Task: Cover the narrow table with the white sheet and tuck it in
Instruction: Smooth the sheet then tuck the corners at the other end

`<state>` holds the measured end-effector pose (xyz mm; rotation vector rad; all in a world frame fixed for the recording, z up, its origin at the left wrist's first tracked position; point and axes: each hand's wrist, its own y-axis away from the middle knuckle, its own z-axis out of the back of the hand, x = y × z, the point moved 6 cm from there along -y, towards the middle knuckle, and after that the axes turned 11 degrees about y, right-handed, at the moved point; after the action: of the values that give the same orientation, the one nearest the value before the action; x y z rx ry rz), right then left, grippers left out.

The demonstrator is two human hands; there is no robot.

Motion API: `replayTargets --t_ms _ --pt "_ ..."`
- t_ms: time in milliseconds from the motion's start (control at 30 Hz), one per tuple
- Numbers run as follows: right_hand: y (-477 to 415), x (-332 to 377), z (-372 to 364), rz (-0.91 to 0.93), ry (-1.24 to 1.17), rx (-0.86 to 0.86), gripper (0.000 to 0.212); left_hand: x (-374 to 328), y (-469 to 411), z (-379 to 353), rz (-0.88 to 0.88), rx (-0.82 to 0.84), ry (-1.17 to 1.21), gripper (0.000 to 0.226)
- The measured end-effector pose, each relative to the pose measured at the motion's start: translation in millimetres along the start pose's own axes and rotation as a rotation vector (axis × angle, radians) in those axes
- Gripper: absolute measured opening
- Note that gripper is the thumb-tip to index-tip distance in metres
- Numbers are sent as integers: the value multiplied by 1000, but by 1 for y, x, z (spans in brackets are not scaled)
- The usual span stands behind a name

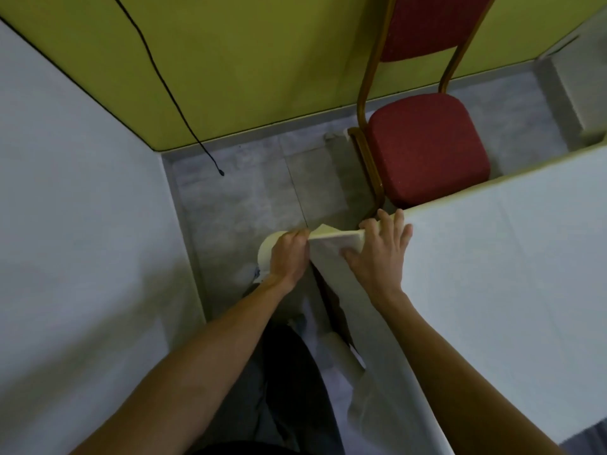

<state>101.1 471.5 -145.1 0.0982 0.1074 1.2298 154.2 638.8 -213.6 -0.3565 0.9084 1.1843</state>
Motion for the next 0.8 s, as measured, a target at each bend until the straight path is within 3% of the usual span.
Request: replayTargets --t_ms 200,333,600,700,800 --pt "0 1 3 -49 -28 -24 37 -1 26 -11 -10 37 -49 36" --pt "1 2 7 -41 -39 -47 37 -3 55 -38 122 98 55 30" --pt "-1 0 4 28 -97 57 63 -24 72 -100 246 253 226 42" --pt "-3 -1 3 31 -95 70 65 -38 70 -105 218 310 295 32" --pt "-2 -2 2 42 -78 49 53 -37 66 -98 100 372 156 31"
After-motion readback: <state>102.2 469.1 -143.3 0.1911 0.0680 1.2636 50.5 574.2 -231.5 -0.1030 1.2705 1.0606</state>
